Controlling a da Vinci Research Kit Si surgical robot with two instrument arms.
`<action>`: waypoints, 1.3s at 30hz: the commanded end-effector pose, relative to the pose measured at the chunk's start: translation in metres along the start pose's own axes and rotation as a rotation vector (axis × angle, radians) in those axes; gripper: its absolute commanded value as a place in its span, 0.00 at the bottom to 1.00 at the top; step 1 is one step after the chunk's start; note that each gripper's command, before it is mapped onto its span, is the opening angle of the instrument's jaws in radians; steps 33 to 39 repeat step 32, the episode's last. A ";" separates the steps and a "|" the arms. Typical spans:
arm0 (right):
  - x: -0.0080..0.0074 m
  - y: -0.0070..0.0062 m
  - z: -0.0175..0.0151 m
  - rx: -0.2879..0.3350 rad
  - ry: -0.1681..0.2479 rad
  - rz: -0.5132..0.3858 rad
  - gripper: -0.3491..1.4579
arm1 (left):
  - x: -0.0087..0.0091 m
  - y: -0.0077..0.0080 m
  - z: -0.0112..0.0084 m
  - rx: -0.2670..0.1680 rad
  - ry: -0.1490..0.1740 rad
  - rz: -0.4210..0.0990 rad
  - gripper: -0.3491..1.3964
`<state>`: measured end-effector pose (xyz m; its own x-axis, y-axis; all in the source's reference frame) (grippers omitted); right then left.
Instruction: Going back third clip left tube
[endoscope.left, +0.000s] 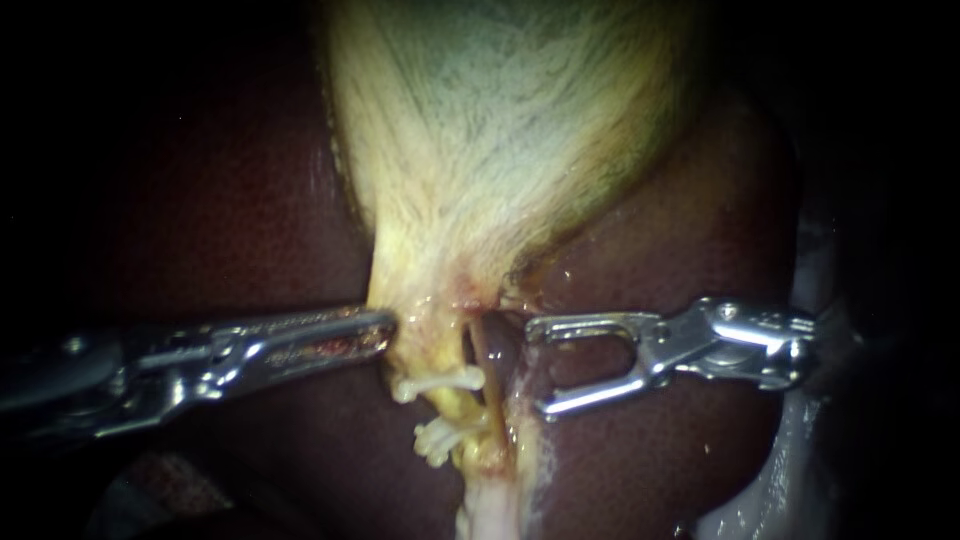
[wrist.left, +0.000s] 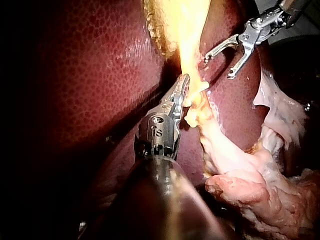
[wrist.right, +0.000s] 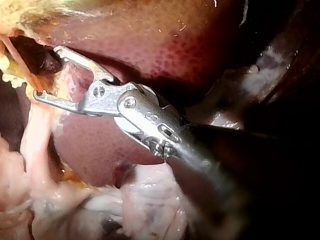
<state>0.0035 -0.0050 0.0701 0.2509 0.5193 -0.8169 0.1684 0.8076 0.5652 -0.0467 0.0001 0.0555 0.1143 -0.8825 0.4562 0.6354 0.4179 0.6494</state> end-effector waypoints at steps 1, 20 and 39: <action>0.0002 0.0000 -0.0002 0.001 -0.004 -0.013 0.52 | 0.0001 0.0001 0.0001 0.000 0.001 0.000 0.00; 0.0011 -0.0008 -0.0005 -0.001 -0.005 -0.082 0.52 | 0.0032 -0.0008 0.0069 0.000 0.014 0.017 0.00; 0.0011 -0.0009 -0.0006 -0.001 -0.005 -0.090 0.52 | 0.0033 -0.0007 0.0068 0.000 0.017 0.018 0.00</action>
